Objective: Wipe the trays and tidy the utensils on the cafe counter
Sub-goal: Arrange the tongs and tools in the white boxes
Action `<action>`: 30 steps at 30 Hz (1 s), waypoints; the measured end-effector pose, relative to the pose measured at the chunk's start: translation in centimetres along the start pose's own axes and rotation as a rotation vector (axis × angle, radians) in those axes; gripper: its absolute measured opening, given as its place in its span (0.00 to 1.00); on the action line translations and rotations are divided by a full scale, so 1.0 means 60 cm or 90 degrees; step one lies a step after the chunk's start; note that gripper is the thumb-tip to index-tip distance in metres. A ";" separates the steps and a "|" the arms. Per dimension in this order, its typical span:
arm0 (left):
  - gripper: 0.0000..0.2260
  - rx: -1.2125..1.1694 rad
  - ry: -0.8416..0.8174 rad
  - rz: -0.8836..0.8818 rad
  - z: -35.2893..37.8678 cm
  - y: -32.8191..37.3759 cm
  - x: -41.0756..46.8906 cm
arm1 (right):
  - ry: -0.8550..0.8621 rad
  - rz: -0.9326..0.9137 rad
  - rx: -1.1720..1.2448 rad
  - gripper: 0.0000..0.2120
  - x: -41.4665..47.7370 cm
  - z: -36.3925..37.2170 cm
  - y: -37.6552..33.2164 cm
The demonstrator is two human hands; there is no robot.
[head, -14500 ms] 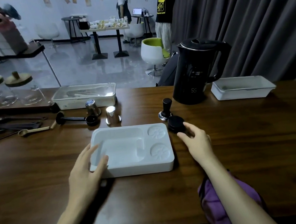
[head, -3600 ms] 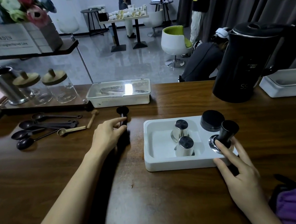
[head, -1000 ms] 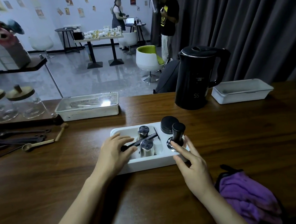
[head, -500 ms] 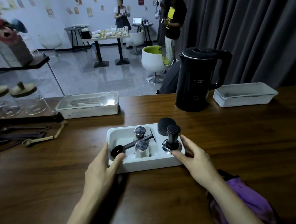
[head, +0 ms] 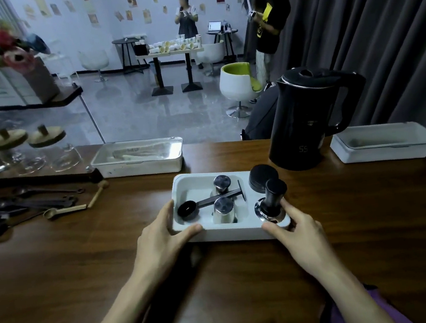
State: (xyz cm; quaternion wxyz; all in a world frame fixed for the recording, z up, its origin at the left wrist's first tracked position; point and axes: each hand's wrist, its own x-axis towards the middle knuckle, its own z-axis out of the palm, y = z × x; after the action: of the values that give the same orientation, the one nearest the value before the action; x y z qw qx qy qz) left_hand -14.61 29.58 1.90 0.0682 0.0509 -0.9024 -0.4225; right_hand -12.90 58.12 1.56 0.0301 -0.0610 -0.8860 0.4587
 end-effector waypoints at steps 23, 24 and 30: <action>0.50 -0.162 -0.045 -0.036 0.126 -0.006 0.297 | 0.080 0.037 -0.009 0.45 0.297 0.031 -0.031; 0.51 -0.167 -0.041 -0.040 0.128 -0.006 0.298 | 0.079 0.046 -0.004 0.45 0.299 0.035 -0.028; 0.47 -0.168 -0.029 -0.041 0.145 -0.018 0.312 | 0.075 0.065 0.020 0.41 0.305 0.042 -0.021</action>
State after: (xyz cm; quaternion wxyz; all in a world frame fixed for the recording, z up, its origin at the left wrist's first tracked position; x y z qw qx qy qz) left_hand -34.47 32.67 -2.98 0.0399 0.0604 -0.8383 -0.5403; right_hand -31.42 57.84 1.07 0.0595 -0.1328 -0.8710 0.4692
